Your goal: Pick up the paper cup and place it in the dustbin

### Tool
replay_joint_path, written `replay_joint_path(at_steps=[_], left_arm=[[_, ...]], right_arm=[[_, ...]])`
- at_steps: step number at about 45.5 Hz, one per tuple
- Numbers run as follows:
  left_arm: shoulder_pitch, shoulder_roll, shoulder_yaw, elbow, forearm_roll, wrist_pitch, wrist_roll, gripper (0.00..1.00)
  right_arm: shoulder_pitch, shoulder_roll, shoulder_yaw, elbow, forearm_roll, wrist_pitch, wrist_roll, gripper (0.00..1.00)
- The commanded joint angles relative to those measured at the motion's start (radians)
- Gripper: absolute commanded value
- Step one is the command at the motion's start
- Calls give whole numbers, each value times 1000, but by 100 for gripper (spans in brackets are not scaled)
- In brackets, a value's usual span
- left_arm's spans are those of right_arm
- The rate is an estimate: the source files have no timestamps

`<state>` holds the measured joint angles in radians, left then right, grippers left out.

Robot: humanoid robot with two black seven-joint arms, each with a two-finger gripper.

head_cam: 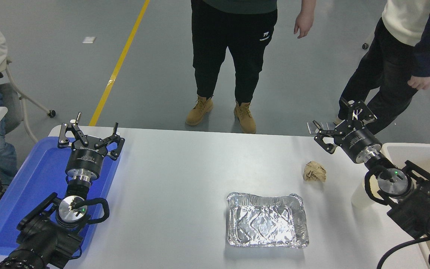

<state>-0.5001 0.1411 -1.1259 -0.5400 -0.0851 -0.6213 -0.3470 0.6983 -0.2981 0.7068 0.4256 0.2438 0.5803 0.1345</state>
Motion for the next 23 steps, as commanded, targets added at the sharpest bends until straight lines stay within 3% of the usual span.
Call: replay_joint_path(at_steps=[1, 23], left_arm=[[0, 0, 0, 0, 1, 0, 0, 100], [-3, -5, 3, 0, -5, 2, 0, 100]], right_arm=[[4, 0, 0, 1, 0, 0, 0, 100], [13, 0, 2, -2, 0, 0, 2, 100]])
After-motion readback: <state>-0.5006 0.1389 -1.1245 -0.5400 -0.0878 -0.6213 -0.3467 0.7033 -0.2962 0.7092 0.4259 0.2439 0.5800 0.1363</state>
